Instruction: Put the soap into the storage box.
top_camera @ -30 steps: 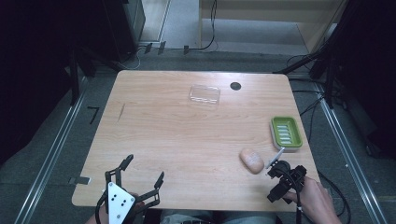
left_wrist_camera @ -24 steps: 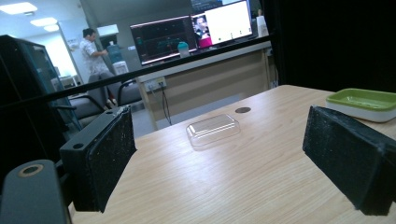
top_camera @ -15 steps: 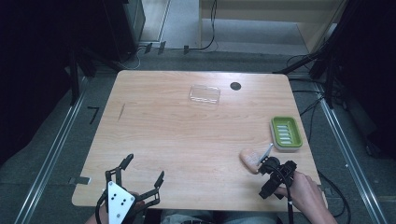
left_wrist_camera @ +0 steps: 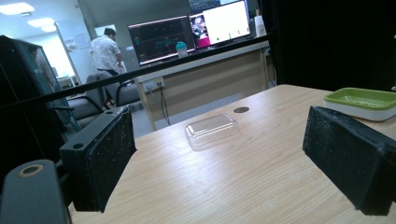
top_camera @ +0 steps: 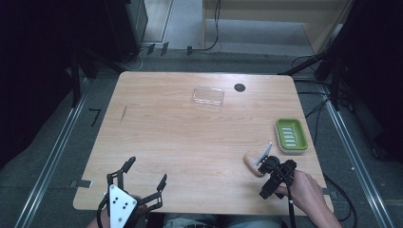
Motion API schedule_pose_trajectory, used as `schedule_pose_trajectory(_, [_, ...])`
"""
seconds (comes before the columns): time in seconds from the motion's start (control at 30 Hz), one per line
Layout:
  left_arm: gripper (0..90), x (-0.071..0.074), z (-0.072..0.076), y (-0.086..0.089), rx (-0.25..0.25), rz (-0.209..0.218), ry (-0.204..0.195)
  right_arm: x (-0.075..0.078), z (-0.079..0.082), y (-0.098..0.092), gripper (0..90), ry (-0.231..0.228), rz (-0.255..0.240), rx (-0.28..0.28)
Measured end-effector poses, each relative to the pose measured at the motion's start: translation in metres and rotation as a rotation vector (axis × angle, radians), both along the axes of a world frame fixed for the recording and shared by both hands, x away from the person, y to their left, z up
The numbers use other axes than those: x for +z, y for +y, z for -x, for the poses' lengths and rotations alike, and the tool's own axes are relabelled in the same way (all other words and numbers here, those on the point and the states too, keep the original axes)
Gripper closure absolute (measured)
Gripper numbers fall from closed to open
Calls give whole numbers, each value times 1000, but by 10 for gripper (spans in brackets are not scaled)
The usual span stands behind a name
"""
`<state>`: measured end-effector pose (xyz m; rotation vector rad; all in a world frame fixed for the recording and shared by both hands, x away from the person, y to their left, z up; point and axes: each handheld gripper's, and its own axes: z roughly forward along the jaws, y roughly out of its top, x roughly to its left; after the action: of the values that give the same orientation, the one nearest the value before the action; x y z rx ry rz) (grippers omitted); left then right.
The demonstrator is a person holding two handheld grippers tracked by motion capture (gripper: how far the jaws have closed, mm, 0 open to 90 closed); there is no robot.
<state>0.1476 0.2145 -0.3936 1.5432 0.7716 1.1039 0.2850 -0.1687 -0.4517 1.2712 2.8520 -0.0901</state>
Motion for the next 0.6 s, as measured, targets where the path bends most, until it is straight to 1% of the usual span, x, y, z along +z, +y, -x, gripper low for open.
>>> schedule_pose_trajectory(0.07, [99, 0, 0, 0, -1, 0, 0, 1, -2, 3, 0, 0, 1, 1])
schedule_pose_trajectory(0.13, [99, 0, 0, 0, 0, 0, 0, 1, -4, 4, 4, 15, -11, 5])
schedule_pose_trajectory(0.33, [99, 0, 0, 1, 0, 2, -2, 1, -9, 6, 4, 32, -8, 8])
schedule_pose_trajectory(0.53, [99, 0, 0, 1, -1, 0, -2, 2, -16, 12, 4, 31, -18, 8])
schedule_pose_trajectory(0.6, [99, 0, 0, 1, 0, -1, -2, 2, -18, 12, 4, 32, -14, 14])
